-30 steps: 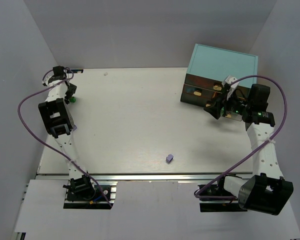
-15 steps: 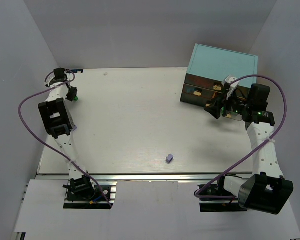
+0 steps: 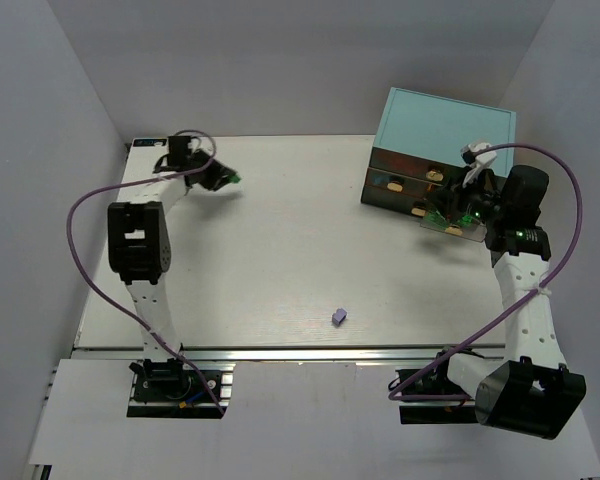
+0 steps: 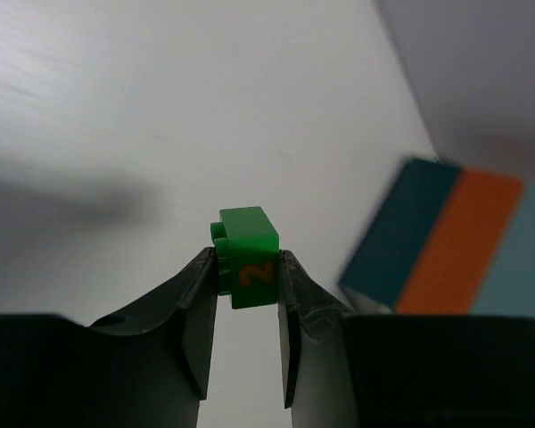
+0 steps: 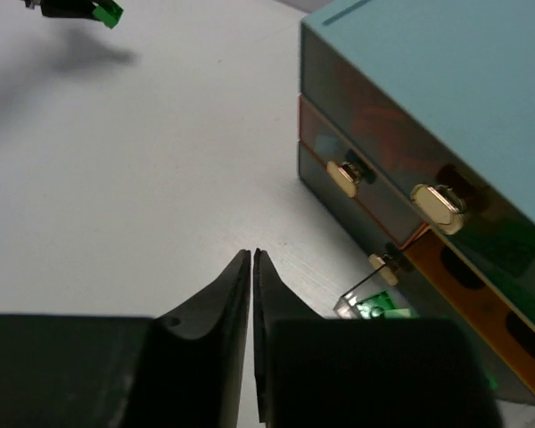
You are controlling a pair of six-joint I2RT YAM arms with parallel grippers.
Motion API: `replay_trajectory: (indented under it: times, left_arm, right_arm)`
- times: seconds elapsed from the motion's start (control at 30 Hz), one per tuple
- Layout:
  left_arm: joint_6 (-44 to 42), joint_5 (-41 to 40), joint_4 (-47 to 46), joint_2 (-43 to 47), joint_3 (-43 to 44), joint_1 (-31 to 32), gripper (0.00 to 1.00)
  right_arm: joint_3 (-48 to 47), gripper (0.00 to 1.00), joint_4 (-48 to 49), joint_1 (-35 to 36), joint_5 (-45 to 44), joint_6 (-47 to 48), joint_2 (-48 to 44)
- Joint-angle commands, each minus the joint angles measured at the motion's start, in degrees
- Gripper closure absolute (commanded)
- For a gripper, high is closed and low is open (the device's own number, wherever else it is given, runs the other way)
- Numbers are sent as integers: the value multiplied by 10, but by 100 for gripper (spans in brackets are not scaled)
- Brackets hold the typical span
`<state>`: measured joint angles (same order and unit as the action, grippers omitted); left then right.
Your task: Sort the legos into containers by color
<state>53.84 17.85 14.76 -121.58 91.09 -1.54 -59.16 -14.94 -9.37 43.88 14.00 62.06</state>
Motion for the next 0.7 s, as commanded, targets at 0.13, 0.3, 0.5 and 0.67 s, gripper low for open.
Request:
replay_trajectory:
  times: [0.13, 0.3, 0.5, 0.67]
  left_arm:
    - [53, 201, -225, 64, 34, 194, 100]
    - [57, 248, -259, 29, 108, 268, 100]
    - [78, 277, -300, -26, 194, 354, 100]
    - [96, 278, -315, -105, 270, 399, 100]
  right_arm:
    - [-15, 100, 85, -3, -139, -125, -12]
    - [-25, 96, 93, -3, -242, -156, -30]
    - [-26, 89, 83, -4, -268, -167, -48]
    - [-26, 83, 113, -6, -317, -201, -66]
